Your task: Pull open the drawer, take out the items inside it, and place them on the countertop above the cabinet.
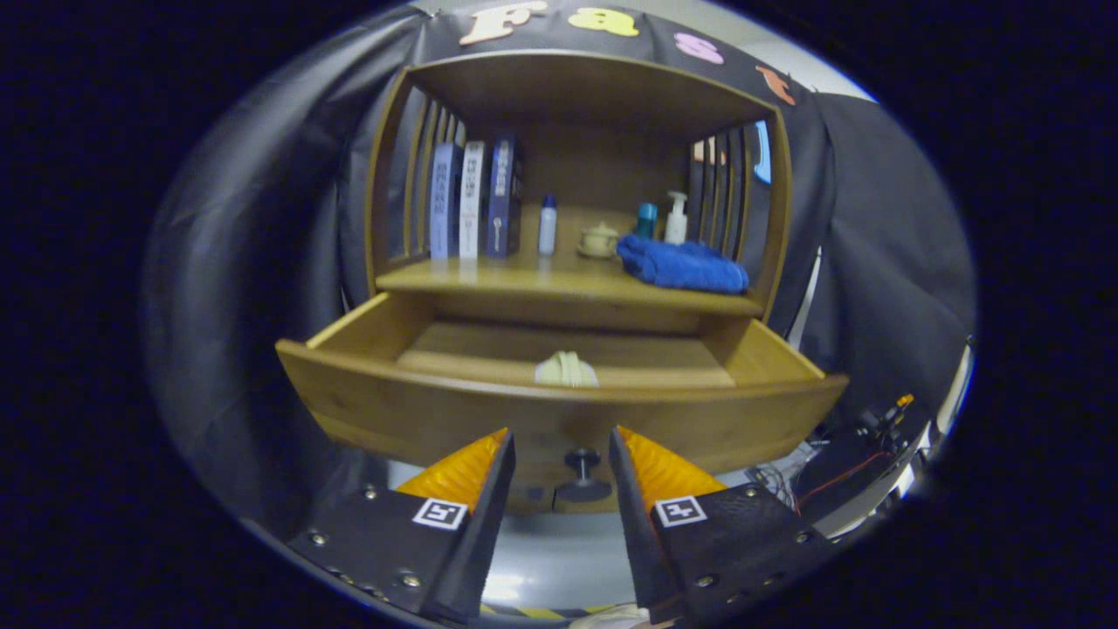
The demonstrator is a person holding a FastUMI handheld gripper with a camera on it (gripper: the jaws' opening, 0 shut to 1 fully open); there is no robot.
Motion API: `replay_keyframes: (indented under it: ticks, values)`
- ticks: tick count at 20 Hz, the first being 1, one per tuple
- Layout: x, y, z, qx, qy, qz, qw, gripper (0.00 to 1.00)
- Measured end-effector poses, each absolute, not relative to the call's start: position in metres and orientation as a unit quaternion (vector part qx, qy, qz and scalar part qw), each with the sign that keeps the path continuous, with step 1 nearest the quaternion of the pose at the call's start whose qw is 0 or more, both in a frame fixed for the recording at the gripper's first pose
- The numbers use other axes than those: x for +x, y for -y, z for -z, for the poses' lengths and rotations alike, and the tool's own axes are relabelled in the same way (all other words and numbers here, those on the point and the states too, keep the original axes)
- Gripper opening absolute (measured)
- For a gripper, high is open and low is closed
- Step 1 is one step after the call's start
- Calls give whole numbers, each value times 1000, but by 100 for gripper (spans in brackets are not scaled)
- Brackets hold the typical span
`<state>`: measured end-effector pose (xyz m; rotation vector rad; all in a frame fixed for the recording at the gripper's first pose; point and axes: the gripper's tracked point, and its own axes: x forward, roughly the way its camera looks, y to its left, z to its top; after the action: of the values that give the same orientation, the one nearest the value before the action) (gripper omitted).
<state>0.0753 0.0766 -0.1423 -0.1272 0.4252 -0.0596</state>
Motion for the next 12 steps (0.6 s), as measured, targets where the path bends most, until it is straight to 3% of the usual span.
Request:
replay_keyframes:
  ticks: [4,8,12]
  values:
    - [120,-69,120,-73,-215,46,973,64]
    - [158,-69,159,-68,-345,36,936,64]
    - [201,-76,191,-32,-403,17,915,64]
